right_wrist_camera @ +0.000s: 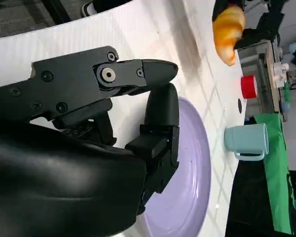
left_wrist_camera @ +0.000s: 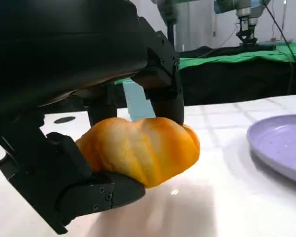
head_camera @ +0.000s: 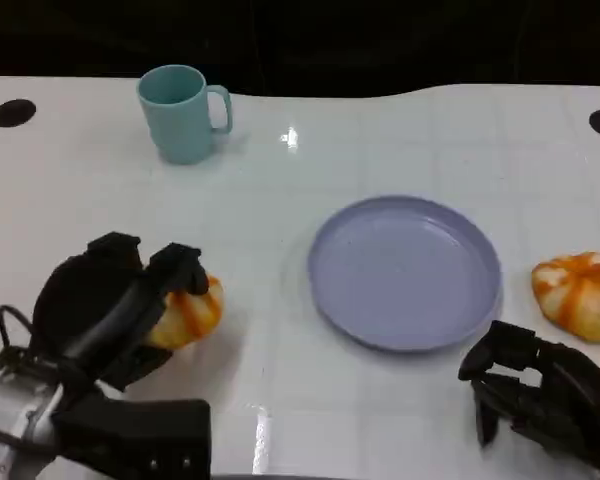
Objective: Grasp the bread from the table and place it into the plate.
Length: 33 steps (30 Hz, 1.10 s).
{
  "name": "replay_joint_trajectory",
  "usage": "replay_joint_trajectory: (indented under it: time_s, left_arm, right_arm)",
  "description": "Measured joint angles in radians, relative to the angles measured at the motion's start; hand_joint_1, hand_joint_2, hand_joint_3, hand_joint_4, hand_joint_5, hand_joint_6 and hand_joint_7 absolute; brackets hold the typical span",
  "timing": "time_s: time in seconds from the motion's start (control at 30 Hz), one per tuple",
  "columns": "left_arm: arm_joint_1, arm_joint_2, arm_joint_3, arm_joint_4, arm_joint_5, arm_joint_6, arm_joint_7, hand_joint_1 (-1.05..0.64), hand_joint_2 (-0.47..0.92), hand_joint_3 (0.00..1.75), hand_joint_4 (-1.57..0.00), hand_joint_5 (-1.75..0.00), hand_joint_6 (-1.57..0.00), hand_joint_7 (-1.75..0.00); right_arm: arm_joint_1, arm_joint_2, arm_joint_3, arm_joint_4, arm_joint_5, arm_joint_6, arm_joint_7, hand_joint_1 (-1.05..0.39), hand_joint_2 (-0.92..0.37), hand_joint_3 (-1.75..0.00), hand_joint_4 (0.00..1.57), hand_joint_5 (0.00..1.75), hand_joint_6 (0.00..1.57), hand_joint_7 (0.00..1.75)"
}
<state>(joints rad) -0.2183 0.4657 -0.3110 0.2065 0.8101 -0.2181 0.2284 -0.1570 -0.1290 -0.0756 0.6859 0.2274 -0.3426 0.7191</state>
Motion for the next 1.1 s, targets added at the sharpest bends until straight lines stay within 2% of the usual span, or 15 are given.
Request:
replay_joint_trajectory:
  time_s: [0.2,0.27,0.33,0.43,0.8,0.87,1.1]
  left_arm:
    - [-0.102,-0.044,-0.008,0.062,-0.057,-0.049,-0.051,-0.27,0.5,1.44,-0.75,-1.75,-0.61,-1.75]
    - [-0.124,-0.056,-0.016,0.084,-0.058,-0.06,-0.053,-0.29,0.54,1.33,-0.76,-1.75,-0.6,-1.75]
    - [-0.156,-0.077,-0.03,0.111,-0.057,-0.063,-0.056,-0.29,0.6,1.18,-0.77,-1.75,-0.63,-1.66]
    - [-0.201,-0.111,-0.044,0.137,-0.056,-0.064,-0.06,-0.25,0.61,1.08,-0.79,-1.75,-0.63,-1.74]
    - [-0.295,-0.196,-0.07,0.222,-0.055,-0.098,-0.049,-0.25,0.64,1.02,-0.83,-1.75,-0.66,-1.75]
    - [-0.301,-0.203,-0.071,0.241,-0.055,-0.106,-0.038,-0.22,0.6,1.05,-0.83,-1.75,-0.65,-1.75]
    - [-0.382,-0.305,-0.121,0.385,-0.051,-0.17,0.066,-0.23,0.59,1.08,-0.83,-1.75,-0.63,-1.75]
  right_arm:
    - [0.006,0.001,0.015,-0.031,-0.004,0.022,-0.023,-0.54,-0.92,-0.24,0.68,1.74,0.72,1.35]
    - [0.009,0.001,0.017,-0.035,-0.002,0.024,-0.023,-0.54,-0.92,-0.24,0.68,1.75,0.73,1.36]
    - [0.01,0.001,0.017,-0.037,0.0,0.024,-0.024,-0.54,-0.92,-0.24,0.68,1.75,0.73,1.36]
    - [0.01,0.002,0.015,-0.037,0.008,0.031,-0.016,-0.53,-0.92,-0.24,0.67,1.75,0.72,1.36]
    - [0.001,0.002,0.004,0.019,0.04,-0.013,0.055,-0.51,-0.92,-0.26,0.67,1.75,0.71,1.36]
    - [0.0,0.001,0.002,0.026,0.043,-0.021,0.057,-0.55,-0.92,-0.24,0.68,1.75,0.72,1.36]
    - [-0.012,-0.003,-0.017,0.057,0.049,-0.035,0.082,-0.55,-0.92,-0.24,0.68,1.75,0.72,1.36]
